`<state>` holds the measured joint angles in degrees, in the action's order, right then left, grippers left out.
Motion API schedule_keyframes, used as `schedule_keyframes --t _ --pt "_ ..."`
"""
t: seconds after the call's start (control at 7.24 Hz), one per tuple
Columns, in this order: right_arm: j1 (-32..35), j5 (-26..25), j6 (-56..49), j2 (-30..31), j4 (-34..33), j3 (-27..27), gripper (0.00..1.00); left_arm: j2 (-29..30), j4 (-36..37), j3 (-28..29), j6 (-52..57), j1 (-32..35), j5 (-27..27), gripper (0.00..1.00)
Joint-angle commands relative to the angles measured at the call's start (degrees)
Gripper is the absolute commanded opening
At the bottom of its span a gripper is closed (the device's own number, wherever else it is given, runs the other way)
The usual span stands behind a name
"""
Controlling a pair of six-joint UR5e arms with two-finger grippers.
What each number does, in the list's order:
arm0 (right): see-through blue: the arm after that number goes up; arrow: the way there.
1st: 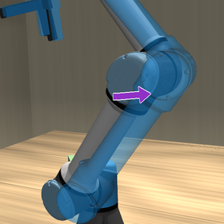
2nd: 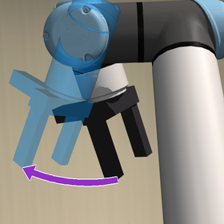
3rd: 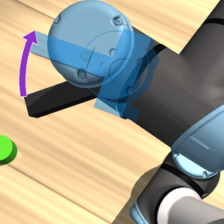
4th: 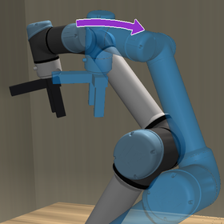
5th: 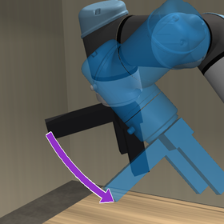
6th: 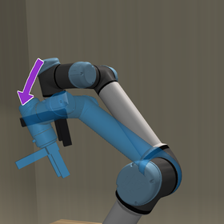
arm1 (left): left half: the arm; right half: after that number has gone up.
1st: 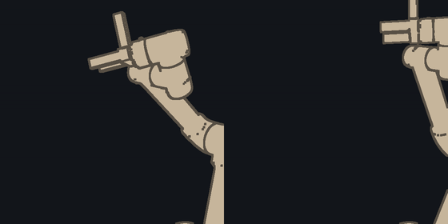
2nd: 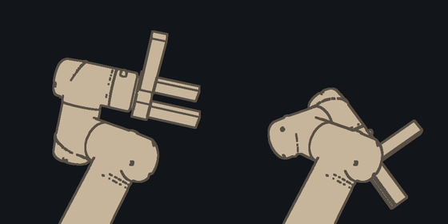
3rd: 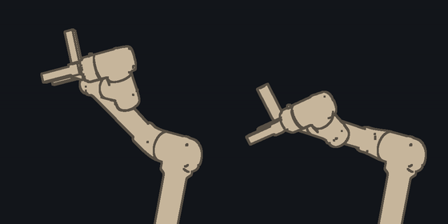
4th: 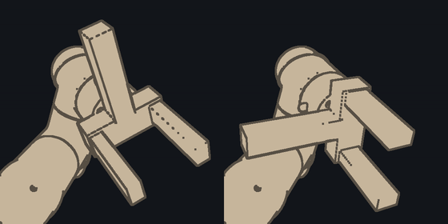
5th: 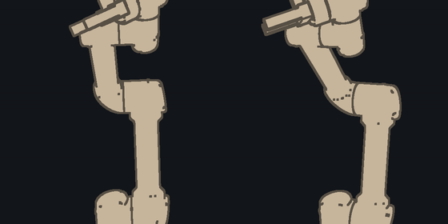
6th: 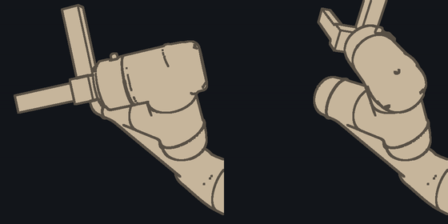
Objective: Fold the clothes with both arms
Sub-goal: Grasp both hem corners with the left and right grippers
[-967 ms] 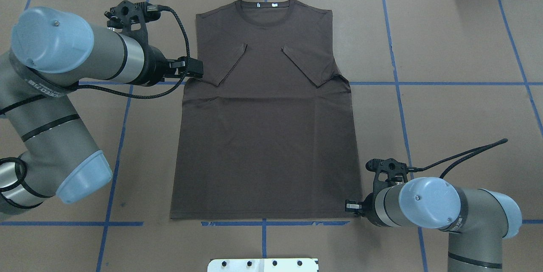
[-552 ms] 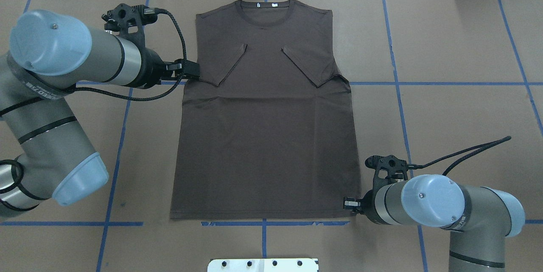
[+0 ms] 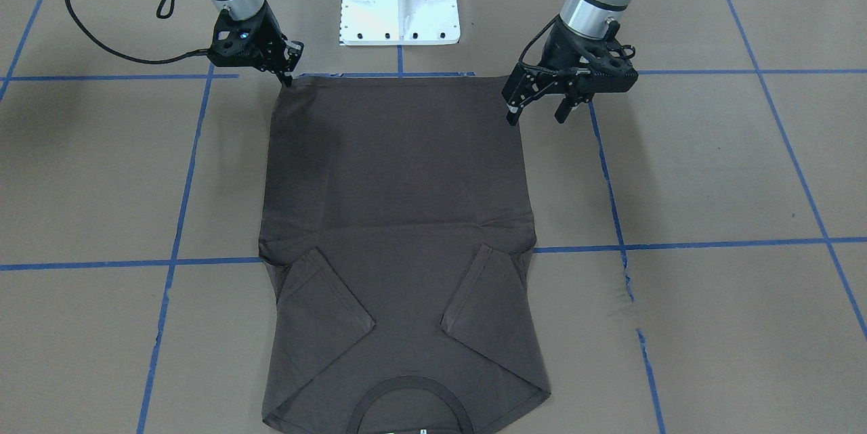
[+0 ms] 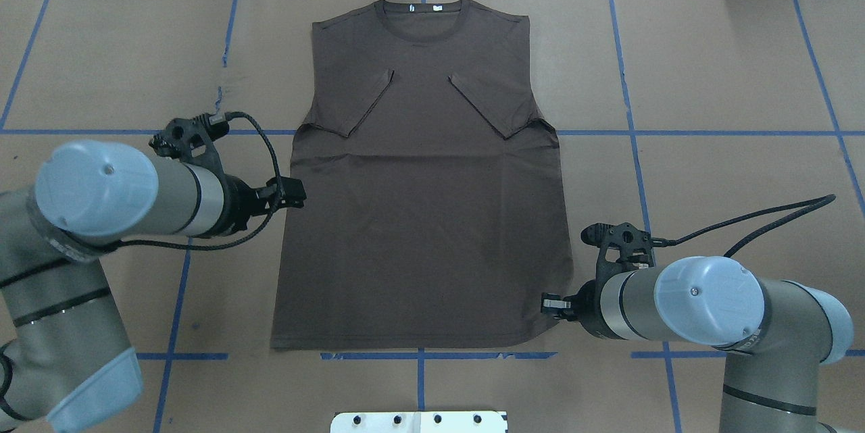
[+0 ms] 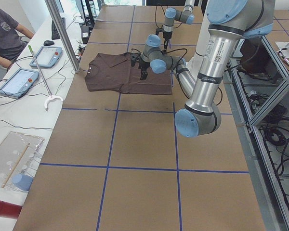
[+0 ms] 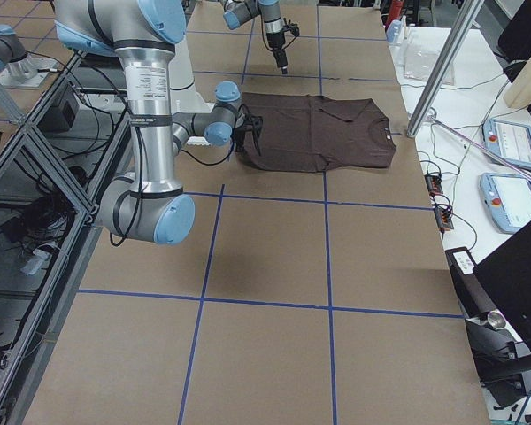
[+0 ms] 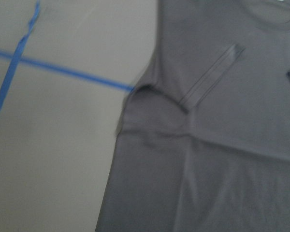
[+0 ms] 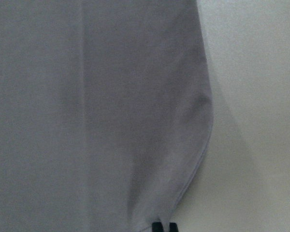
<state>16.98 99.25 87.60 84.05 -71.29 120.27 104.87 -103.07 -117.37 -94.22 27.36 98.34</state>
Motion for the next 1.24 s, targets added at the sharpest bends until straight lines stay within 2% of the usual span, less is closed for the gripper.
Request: schedule_keyframes --t 0.0,0.28,0.55,0.83,1.1 --pt "0.51 0.07 -1.11 -0.73 0.1 0.66 0.0 -3.25 0.85 -0.14 -10.5 -9.22 -6.03 0.99" --pt "0.77 0.07 -1.2 -2.13 0.01 0.32 0.0 -2.83 5.31 0.13 -15.8 -14.86 -8.69 0.94" --pt "1.03 0.07 -1.2 -2.14 0.01 0.4 0.0 -3.0 5.43 1.18 -16.25 -16.89 -8.78 0.91" --pt "1.47 0.42 -1.29 -2.14 0.01 0.4 0.0 -3.18 5.43 1.62 -16.61 -17.08 -8.95 0.86" --pt "2.7 1.73 -1.46 -2.14 0.01 0.49 0.0 -3.18 5.43 1.88 -16.69 -17.17 -8.95 0.76"
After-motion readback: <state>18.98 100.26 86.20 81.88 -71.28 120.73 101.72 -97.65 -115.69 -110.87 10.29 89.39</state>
